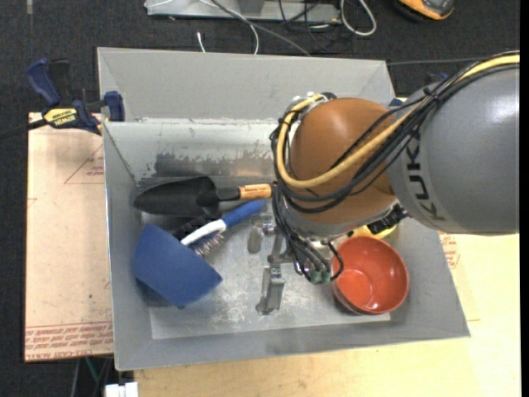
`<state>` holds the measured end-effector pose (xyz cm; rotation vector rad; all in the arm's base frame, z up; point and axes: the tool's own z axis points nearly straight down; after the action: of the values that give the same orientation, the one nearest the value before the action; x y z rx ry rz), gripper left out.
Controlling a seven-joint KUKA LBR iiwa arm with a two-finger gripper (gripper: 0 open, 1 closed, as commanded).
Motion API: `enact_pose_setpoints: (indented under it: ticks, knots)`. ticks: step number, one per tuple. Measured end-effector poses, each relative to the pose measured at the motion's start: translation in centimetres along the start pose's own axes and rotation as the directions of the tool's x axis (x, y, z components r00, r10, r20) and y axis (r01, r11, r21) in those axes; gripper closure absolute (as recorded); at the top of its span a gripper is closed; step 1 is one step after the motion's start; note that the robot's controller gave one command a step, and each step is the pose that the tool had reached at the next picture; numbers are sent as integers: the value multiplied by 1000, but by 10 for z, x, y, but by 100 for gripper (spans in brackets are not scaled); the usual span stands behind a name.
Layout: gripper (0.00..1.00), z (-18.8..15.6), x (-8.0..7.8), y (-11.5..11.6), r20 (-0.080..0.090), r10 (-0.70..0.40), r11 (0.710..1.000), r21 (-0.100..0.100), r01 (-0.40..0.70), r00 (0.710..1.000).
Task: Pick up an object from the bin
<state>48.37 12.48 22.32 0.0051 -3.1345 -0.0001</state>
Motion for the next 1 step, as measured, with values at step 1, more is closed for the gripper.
enact_pose_setpoints:
  ticks: [1]
  knots:
    - [0, -3, -2, -1, 7, 4, 1000, -1, -4, 1000]
